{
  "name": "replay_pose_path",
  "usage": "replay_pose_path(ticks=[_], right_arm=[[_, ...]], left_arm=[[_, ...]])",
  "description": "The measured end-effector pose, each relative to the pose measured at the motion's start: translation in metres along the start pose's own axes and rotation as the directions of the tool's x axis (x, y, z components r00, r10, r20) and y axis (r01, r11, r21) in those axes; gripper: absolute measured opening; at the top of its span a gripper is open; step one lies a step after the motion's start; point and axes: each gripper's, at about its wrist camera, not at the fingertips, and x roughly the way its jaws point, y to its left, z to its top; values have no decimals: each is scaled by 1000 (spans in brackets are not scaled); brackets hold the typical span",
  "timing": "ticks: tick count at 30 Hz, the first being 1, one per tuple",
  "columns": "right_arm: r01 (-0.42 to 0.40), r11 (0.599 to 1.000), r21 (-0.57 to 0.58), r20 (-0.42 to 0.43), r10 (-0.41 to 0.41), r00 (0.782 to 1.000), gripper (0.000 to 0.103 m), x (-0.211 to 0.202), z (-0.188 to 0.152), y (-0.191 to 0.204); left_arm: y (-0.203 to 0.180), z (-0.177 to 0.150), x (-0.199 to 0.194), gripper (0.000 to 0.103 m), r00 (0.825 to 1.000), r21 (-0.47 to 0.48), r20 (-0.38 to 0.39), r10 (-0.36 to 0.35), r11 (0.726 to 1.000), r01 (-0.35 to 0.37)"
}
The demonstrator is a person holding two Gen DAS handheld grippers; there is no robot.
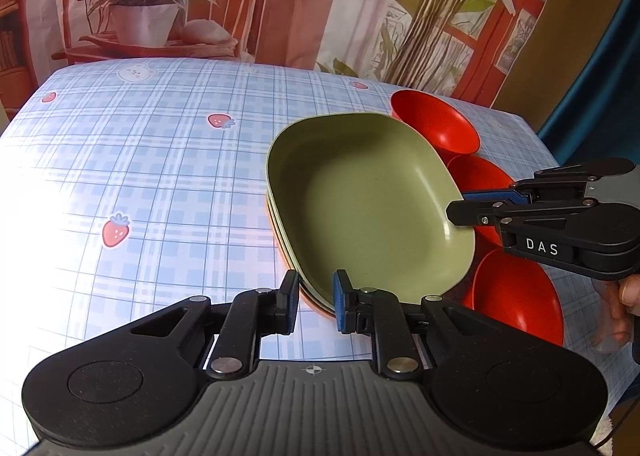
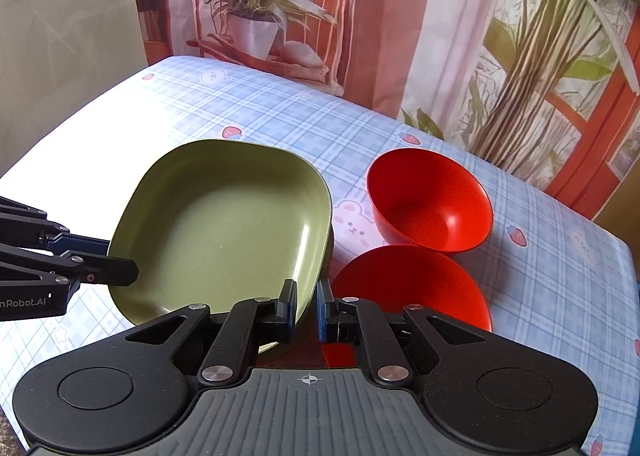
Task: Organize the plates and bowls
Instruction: 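Open the left gripper and withdraw it from the plate stack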
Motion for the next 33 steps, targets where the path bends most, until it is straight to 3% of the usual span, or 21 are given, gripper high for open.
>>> replay_pose_path(ticks=[18,23,29,33], right_arm=[[6,1000,-18,-9,-7,1000,14,2,0,3],[6,1000,-16,12,-6,1000,21,-3,2,5],[8,1000,-7,82,-7,997,21,-23,6,-1],[27,1000,14,144,-29,989,23,-40,6,-14]], left_arm=[[1,0,-2,20,1000,-2,5,6,1000,-6],[-2,4,-10,21,999,4,41,8,1000,-8],[-14,15,-29,25,992,17,122,7,1000,-9],[-25,19,-40,46,983,24,186,2,1000,-7]])
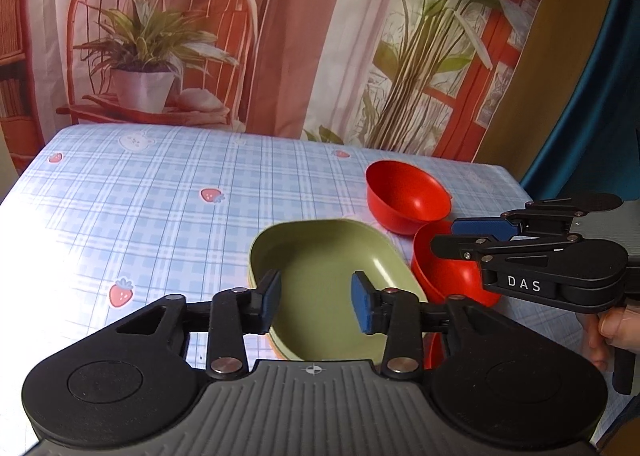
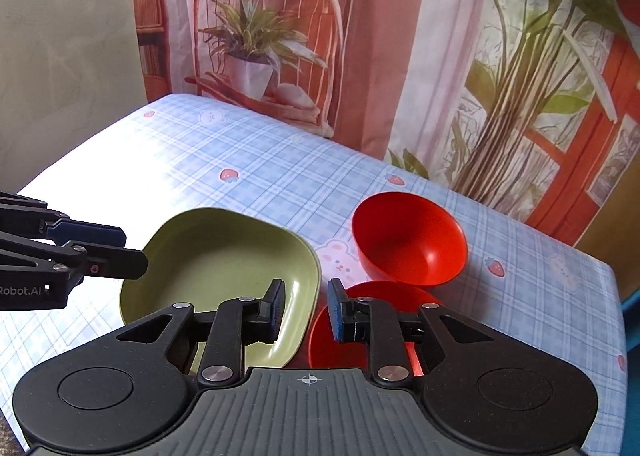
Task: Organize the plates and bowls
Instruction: 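Open the left gripper and withdraw it from the plate stack, then move the left gripper to a red bowl and grasp its rim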
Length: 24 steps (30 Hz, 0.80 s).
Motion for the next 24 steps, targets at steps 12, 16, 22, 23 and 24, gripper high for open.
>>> replay_pose_path(ticks=[12,16,22,23,24], right_arm=[[87,989,120,167,-106,980,50,-35,-19,-60],[107,983,150,164,-132,978,50,-36,-27,-76],[122,976,181,158,-151,976,50,-31,-35,-96],[123,975,184,158,-153,975,50,-30,-36,-98],[124,974,188,157,-155,975,50,-29,-36,-102]], left_arm=[[-23,6,3,56,999,47,38,-5,999,3],[-26,8,9,56,1000,55,20,-3,998,2],[-36,15,22,56,1000,78,0,3,997,-3],[-38,17,24,56,1000,83,-2,3,997,-3],[-40,19,27,56,1000,88,-4,1,996,-1]])
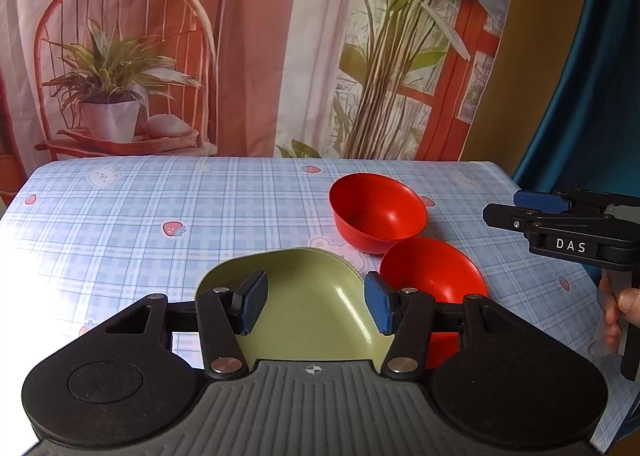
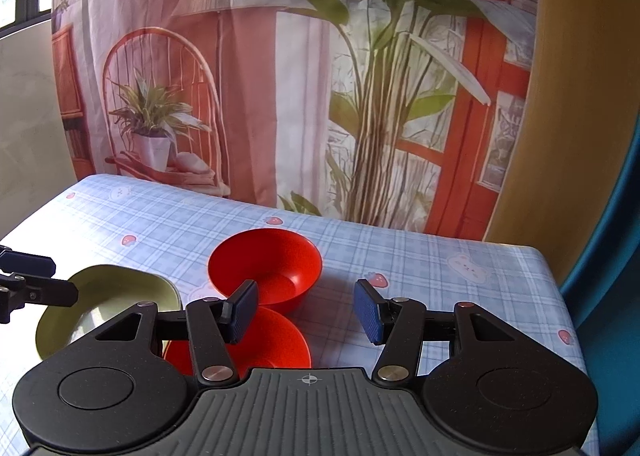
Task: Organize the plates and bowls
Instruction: 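Move the left gripper to a red bowl and grasp its rim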
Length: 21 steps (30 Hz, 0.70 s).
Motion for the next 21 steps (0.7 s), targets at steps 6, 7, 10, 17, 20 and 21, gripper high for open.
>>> replay_pose_path(ticks=[6,7,10,17,20,21], right_arm=[[5,1000,27,-9,-4,1000,50,20,0,-16],[4,999,35,-10,-3,1000,50,25,1,-19],[-10,998,55,-12,11,1000,49,40,3,-24],[-53,996,73,-50,57,997,38,73,6,-30],[-76,994,73,-75,82,994,26,89,6,-30],[-83,994,69,-82,88,993,25,94,5,-30]], left_arm=[[-13,20,24,56,1000,18,-22,-14,1000,14],[-15,23,29,56,1000,20,-27,-16,1000,17],[-18,36,51,56,999,7,-50,-21,1000,21],[-20,55,97,55,995,-24,-92,-32,999,30],[-21,56,111,54,994,-24,-103,-37,999,35],[-21,55,115,53,993,-25,-109,-41,999,39]])
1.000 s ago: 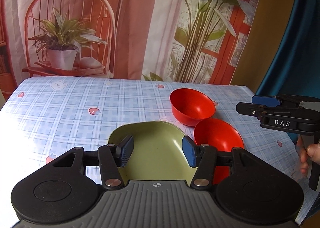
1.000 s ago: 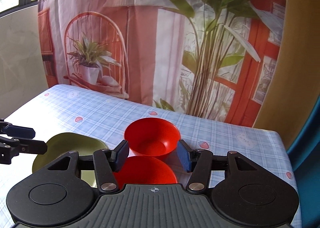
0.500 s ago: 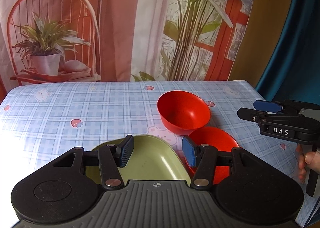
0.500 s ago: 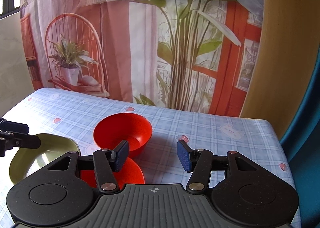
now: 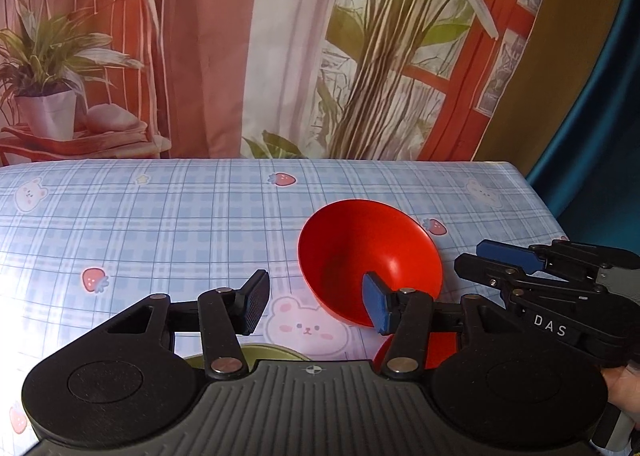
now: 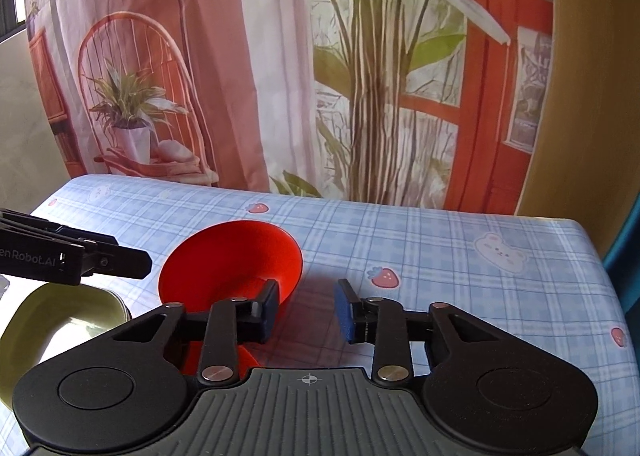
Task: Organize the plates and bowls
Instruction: 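Move the left gripper to a red bowl and grasp its rim, then lower the held red bowl into another red bowl and open the left gripper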
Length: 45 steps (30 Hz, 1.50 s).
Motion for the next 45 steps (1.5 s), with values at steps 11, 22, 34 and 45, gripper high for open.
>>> replay_pose_path(ticks=[11,22,34,45], right_arm=[[-60,998,30,-21,60,998,19,25,-3,-2],[-47,998,46,-2,47,999,14,14,-2,-5],[-30,999,22,55,29,998,14,-35,10,2],[-15,1000,8,60,15,998,14,-73,-2,10]], left_arm=[[9,-2,31,22,993,-28,-74,-91,996,89],[-5,-2,19,22,994,16,-48,-97,995,97],[-25,0,-29,22,995,58,12,-97,994,96],[-32,-20,-56,22,994,78,18,-106,992,104]])
